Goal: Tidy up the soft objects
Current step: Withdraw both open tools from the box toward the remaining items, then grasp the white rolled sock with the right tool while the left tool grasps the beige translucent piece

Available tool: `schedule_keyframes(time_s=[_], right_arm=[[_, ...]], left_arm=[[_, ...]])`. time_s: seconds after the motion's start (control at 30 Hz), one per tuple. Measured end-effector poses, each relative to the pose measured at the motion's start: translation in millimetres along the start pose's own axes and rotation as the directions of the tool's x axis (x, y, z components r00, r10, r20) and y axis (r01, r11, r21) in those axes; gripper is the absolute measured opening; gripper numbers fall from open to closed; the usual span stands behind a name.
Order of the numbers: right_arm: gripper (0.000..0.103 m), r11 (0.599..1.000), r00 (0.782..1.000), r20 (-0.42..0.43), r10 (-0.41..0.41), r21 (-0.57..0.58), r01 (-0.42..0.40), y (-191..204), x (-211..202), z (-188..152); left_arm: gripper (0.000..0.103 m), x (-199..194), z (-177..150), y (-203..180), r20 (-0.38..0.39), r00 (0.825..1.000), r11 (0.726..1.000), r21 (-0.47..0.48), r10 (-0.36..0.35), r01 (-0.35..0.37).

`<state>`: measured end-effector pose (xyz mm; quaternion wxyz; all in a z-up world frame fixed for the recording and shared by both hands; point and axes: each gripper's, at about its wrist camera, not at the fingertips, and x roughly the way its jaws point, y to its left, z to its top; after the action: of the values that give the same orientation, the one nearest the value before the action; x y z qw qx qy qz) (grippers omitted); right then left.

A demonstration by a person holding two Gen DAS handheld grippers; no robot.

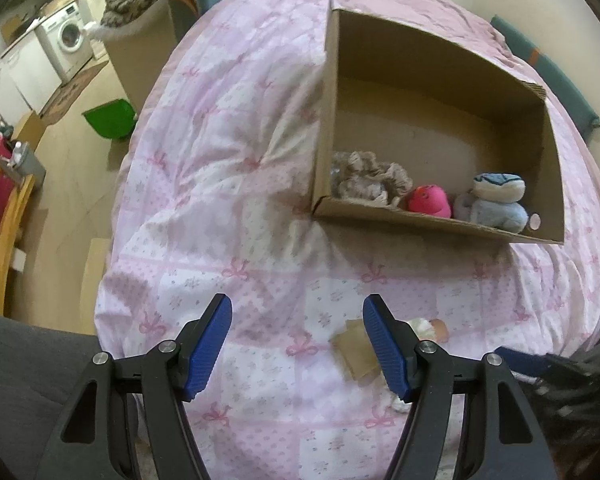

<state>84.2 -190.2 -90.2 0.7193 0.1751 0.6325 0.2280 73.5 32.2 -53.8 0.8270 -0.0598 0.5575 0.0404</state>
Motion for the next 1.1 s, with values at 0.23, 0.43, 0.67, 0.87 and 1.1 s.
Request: schedule_keyframes(time_s=[0.23, 0.43, 0.67, 0.87, 1.1], right_arm=[[0.064, 0.996, 0.993, -0.097, -0.063, -0.067, 0.057, 14.4, 39.0, 1.6], [0.030, 0.992, 0.986, -0.140, -0.090, -0.104, 0.076, 14.2, 51.0, -2.1], [0.025, 0.973, 0.977, -0.024, -0.211, -0.099, 0.208, -2.1, 18.3, -1.8], [0.025, 0.989, 0.980, 0.137, -0.145, 0.005, 0.146, -17.7, -30.6, 0.5], [0.025, 0.995, 0.977, 0.190, -0.101, 0.038, 0.095, -18.2, -44.2, 1.6]], left_arm=[[0.065, 9.6, -1.8, 19.6, -0.048, 0.999, 0.998, -0.062, 0.001, -0.004], [0.065, 15.2, -0.9, 23.9, -0.074, 0.997, 0.996, -0.094, -0.009, 0.002], [0.065, 21.2, -3.0, 7.8, -0.100, 0.994, 0.998, -0.058, -0.035, 0.029], [0.049, 40.3, -7.3, -8.8, -0.176, 0.980, 0.993, -0.078, -0.097, 0.084], [0.024, 78.0, -12.0, -20.2, -0.307, 0.932, 0.977, -0.151, -0.192, 0.151]])
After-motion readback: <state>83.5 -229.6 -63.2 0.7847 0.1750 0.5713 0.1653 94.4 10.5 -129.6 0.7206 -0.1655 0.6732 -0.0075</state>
